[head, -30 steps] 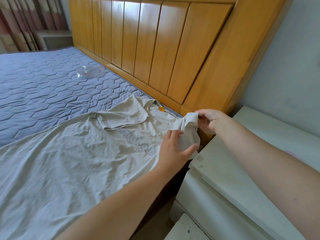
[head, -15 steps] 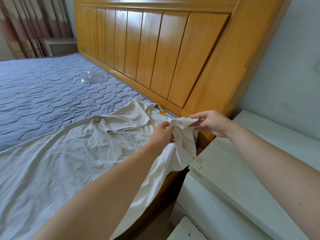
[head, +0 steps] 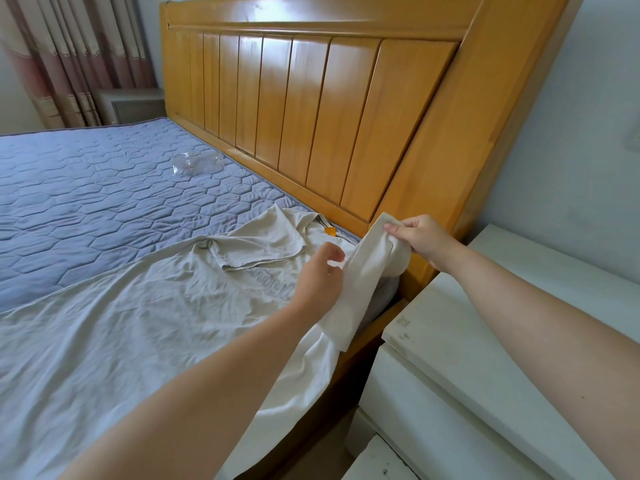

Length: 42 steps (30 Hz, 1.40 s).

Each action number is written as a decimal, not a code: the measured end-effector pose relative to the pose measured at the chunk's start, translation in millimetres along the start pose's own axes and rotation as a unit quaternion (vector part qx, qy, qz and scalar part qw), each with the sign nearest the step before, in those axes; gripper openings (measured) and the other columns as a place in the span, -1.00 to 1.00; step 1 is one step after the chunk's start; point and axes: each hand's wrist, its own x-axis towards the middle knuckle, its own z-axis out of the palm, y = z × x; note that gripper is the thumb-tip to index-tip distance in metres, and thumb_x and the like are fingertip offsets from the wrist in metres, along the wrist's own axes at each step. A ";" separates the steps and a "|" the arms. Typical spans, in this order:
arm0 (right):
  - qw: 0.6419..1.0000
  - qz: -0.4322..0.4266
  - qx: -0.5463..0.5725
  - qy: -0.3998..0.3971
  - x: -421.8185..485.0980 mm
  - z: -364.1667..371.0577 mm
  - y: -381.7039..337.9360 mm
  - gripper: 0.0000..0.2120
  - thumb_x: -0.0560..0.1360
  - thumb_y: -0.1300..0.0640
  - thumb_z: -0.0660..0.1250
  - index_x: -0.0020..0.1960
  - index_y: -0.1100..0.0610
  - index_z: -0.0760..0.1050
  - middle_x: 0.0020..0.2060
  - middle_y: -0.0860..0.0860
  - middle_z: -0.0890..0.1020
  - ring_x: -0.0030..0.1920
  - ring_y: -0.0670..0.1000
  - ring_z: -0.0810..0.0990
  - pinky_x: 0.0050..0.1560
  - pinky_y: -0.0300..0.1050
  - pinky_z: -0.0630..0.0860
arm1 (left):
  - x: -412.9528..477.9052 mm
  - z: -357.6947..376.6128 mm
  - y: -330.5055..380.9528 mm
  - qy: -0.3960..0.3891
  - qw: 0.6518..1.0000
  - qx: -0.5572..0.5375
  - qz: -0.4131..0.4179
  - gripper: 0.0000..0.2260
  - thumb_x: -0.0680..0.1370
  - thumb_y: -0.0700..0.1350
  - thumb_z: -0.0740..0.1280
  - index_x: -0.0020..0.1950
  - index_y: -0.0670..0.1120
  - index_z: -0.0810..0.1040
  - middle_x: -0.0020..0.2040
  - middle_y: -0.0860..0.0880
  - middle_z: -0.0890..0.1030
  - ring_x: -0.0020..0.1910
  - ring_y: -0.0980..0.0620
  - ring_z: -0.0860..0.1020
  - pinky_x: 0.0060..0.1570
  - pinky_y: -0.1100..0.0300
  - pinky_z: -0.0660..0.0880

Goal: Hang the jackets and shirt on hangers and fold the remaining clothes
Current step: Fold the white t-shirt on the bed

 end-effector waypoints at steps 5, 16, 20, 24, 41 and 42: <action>0.997 0.029 0.072 -0.009 3.9 1.1 2.9 -0.80 0.56 0.04 0.30 -0.04 0.16 0.58 -0.03 0.14 0.62 0.08 0.16 0.57 0.00 0.01 0.57 | -10.2 6.8 -13.0 -0.073 0.997 -0.031 -0.002 -0.63 0.52 0.04 0.37 0.29 0.00 0.40 0.30 0.05 0.40 0.24 0.10 0.43 -0.07 0.34 0.42; 0.966 0.017 -0.256 -0.032 15.7 -18.9 26.0 -0.81 0.60 0.27 0.14 -0.04 0.27 0.51 -0.18 0.14 0.53 -0.19 0.04 0.44 -0.22 -0.14 0.37 | -16.4 14.0 -30.8 -0.263 0.953 0.049 -0.140 -0.79 0.54 0.00 0.37 0.08 -0.11 0.58 -0.19 0.04 0.52 -0.27 0.11 0.47 -0.28 0.29 0.38; 0.909 0.070 -0.398 -0.105 32.8 -11.5 35.1 -0.75 0.49 0.42 0.07 -0.19 0.21 0.47 -0.27 0.07 0.41 -0.21 0.05 0.32 -0.31 -0.15 0.27 | -19.1 18.8 -35.4 -0.282 0.949 0.036 -0.139 -0.79 0.59 -0.05 0.30 0.14 -0.13 0.58 -0.10 0.01 0.57 -0.12 0.04 0.54 -0.17 0.26 0.47; 0.956 -0.021 -0.290 -0.045 54.8 20.0 21.5 -0.70 0.52 0.41 0.08 -0.21 0.16 0.51 -0.21 0.10 0.52 -0.14 0.06 0.43 -0.28 -0.18 0.32 | -11.3 3.6 -56.9 -0.195 0.943 -0.163 -0.217 -0.94 0.59 -0.14 0.30 0.00 -0.06 0.56 -0.12 -0.01 0.63 -0.14 0.02 0.61 -0.12 0.17 0.58; 0.917 0.148 -0.367 -0.052 94.0 68.7 72.0 -0.58 0.54 -0.25 0.16 -0.25 0.07 0.42 -0.23 0.12 0.45 -0.20 0.06 0.45 -0.23 -0.07 0.35 | -8.7 12.3 -116.4 -0.186 0.874 0.366 0.261 -0.53 0.57 0.20 0.17 0.40 0.00 0.34 0.38 0.00 0.33 0.39 -0.01 0.22 0.39 0.12 0.13; 0.931 0.159 -0.314 -0.095 93.0 63.9 73.9 -0.51 0.51 -0.26 0.21 -0.38 0.07 0.24 -0.39 0.05 0.31 -0.36 0.02 0.32 -0.32 -0.10 0.22 | -10.5 16.3 -121.6 -0.219 0.843 0.388 0.301 -0.48 0.53 0.24 0.20 0.41 0.00 0.33 0.40 -0.01 0.32 0.40 -0.02 0.21 0.41 0.09 0.13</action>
